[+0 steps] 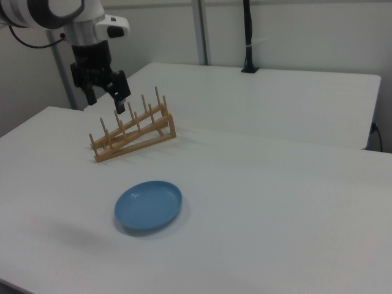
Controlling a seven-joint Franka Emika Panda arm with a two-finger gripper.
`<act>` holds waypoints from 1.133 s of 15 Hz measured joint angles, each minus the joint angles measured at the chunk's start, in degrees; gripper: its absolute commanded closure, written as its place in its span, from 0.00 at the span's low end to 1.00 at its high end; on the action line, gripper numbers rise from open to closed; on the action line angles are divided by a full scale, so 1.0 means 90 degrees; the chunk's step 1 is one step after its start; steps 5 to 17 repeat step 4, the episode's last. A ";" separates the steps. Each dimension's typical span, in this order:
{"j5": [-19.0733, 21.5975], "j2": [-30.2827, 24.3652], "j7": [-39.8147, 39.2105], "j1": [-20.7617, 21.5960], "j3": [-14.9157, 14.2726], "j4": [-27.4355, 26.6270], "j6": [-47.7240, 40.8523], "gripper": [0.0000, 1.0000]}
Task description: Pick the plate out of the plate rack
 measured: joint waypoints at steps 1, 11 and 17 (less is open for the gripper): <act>-0.0056 0.0004 -0.0139 0.0000 -0.0003 -0.0009 0.0111 0.00; -0.0086 0.0030 -0.0245 0.0000 -0.0012 -0.0056 0.0236 0.00; -0.0086 0.0030 -0.0245 0.0000 -0.0012 -0.0056 0.0236 0.00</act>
